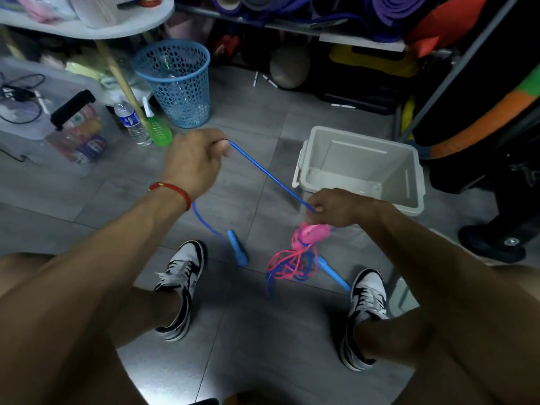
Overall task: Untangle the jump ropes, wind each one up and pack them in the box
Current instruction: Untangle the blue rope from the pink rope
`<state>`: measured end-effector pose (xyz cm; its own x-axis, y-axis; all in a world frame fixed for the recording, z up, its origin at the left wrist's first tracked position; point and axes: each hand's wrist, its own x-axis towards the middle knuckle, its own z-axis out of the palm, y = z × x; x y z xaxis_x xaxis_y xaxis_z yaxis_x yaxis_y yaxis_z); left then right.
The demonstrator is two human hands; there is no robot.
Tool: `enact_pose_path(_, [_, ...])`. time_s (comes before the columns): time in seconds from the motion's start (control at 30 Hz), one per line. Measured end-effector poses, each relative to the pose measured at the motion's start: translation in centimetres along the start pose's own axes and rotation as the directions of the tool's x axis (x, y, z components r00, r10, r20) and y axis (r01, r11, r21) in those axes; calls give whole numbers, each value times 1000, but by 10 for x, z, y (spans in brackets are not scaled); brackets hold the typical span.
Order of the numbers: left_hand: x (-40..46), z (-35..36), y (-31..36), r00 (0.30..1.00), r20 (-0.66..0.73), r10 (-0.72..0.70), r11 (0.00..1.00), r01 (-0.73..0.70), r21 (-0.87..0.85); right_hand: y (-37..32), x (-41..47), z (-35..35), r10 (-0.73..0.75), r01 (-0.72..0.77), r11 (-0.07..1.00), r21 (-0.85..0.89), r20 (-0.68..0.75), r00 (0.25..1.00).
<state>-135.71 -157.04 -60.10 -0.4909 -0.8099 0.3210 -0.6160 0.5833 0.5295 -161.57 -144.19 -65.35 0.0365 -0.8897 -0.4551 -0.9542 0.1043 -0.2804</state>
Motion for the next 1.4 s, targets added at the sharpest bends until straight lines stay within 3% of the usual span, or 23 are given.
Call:
enact_pose_path(0.1, [2,2,-14,981,33,-193,966,184,184,11,-3,-4,59,-52,994,100,-72,996])
enact_pose_path(0.17, [2,7,-19,922,206,-329,899,239,367,8,-2,-12,45,-24,983,183,-110,993])
enact_pose_path(0.23, [-3,12,-16,850,360,-385,867,199,457,-3,-3,-19,-5,41,975,217,-165,986])
enact_pose_path(0.27, [-7,16,-10,844,424,-329,906,155,394,-10,-5,-21,-29,73,971,229,-192,981])
enact_pose_path(0.37, [-25,29,29,827,561,45,997,-4,-75,-31,-11,-27,-90,160,955,251,-271,958])
enact_pose_path(0.43, [-33,41,45,802,566,192,974,-86,-209,-39,-14,-29,-130,205,951,230,-303,944])
enact_pose_path(0.5, [-33,45,47,807,558,193,979,-119,-166,-42,-15,-30,-150,230,944,239,-308,939])
enact_pose_path(0.67, [-17,37,45,931,333,151,988,-139,-60,-28,-14,-16,-138,187,940,286,-184,973])
enact_pose_path(0.8, [-16,40,42,976,215,16,980,28,-199,-17,-17,-12,-182,218,941,259,-159,970])
enact_pose_path(0.9, [-12,42,38,966,204,-159,866,236,-440,-9,-20,-16,-136,202,921,333,-211,968])
enact_pose_path(0.97, [-9,41,38,941,258,-220,797,326,-509,-6,-21,-19,-97,189,907,377,-250,963])
enact_pose_path(1.07, [-10,41,40,890,384,-246,776,418,-472,-5,-22,-21,-12,142,834,533,-241,971])
enact_pose_path(1.17, [-16,53,42,854,470,-223,802,435,-410,-5,-22,-19,29,176,810,560,-338,941])
enact_pose_path(1.3, [-26,64,58,845,502,-185,873,376,-311,-15,-26,-24,140,164,775,610,-419,897])
enact_pose_path(1.4, [-30,68,66,897,424,-122,956,221,-192,-23,-31,-29,206,159,764,625,-470,858])
